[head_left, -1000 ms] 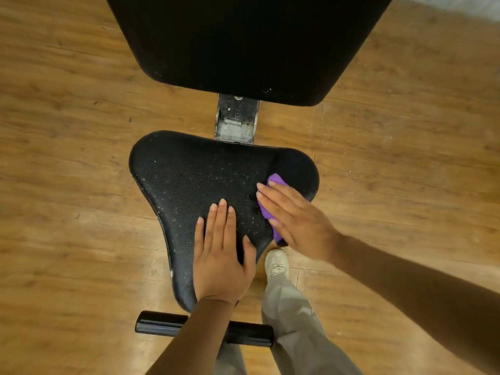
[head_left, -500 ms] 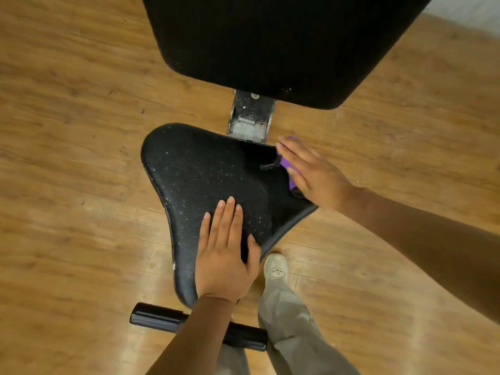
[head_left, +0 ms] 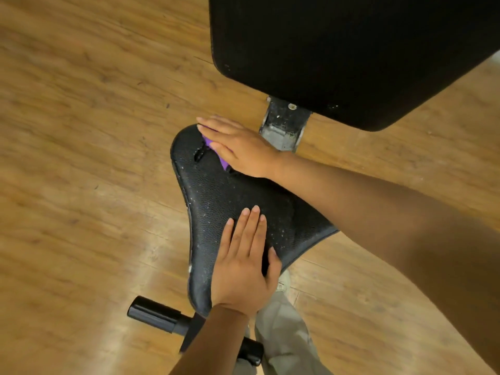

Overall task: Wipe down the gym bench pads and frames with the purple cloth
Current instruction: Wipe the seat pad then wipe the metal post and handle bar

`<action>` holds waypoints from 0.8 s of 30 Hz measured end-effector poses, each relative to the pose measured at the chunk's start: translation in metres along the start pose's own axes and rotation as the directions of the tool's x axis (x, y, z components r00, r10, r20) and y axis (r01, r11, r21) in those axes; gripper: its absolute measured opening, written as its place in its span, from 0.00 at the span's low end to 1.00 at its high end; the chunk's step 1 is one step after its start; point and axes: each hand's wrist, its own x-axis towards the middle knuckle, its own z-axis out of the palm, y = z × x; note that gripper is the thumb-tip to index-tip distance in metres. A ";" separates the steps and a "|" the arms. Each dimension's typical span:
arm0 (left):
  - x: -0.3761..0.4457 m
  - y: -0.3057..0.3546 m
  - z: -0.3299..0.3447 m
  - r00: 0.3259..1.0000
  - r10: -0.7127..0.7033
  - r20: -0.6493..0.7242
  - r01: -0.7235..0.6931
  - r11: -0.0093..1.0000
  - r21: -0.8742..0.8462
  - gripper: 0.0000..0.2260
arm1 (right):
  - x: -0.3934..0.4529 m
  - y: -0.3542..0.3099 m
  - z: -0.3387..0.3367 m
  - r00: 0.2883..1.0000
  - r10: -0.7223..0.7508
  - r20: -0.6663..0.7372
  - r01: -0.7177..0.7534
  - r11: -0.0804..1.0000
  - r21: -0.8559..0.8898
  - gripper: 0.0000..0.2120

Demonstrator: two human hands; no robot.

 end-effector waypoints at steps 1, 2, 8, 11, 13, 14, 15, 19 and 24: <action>0.000 0.000 0.000 1.000 0.001 0.000 -0.001 1.000 -0.005 0.24 | -0.009 0.006 -0.003 1.000 -0.020 -0.013 0.021 1.000 0.023 0.21; -0.001 0.000 0.000 1.000 0.002 -0.001 -0.002 1.000 -0.012 0.24 | -0.023 0.013 -0.006 0.999 -0.031 -0.034 0.032 0.999 0.036 0.21; 0.000 0.000 0.001 1.000 0.003 -0.005 -0.003 1.000 -0.016 0.24 | -0.145 0.034 -0.032 0.999 0.037 -0.004 -0.037 0.996 -0.076 0.21; 0.000 0.001 0.001 1.000 0.002 0.007 -0.001 1.000 -0.020 0.25 | -0.148 0.035 -0.026 0.999 0.017 -0.043 -0.019 0.998 -0.051 0.21; 0.000 0.001 0.001 1.000 -0.001 0.006 0.001 1.000 -0.029 0.25 | -0.114 0.027 -0.020 0.999 0.004 -0.044 -0.005 1.000 -0.019 0.21; 0.000 0.001 0.001 1.000 -0.002 -0.001 0.002 0.999 -0.034 0.25 | -0.089 0.021 -0.016 0.999 -0.007 -0.037 0.007 1.000 0.008 0.21; -0.001 0.001 0.001 1.000 -0.002 -0.007 0.002 0.999 -0.036 0.25 | -0.061 0.014 -0.011 0.999 -0.026 -0.030 0.028 0.999 0.039 0.21; 0.000 0.001 0.000 1.000 -0.011 -0.017 0.011 0.999 -0.042 0.25 | 0.041 -0.012 0.009 0.998 -0.066 -0.011 0.067 0.993 0.097 0.19; 0.000 0.002 0.000 1.000 -0.021 -0.022 0.020 0.998 -0.053 0.24 | 0.045 -0.009 0.005 0.992 -0.121 -0.028 0.124 0.980 0.154 0.18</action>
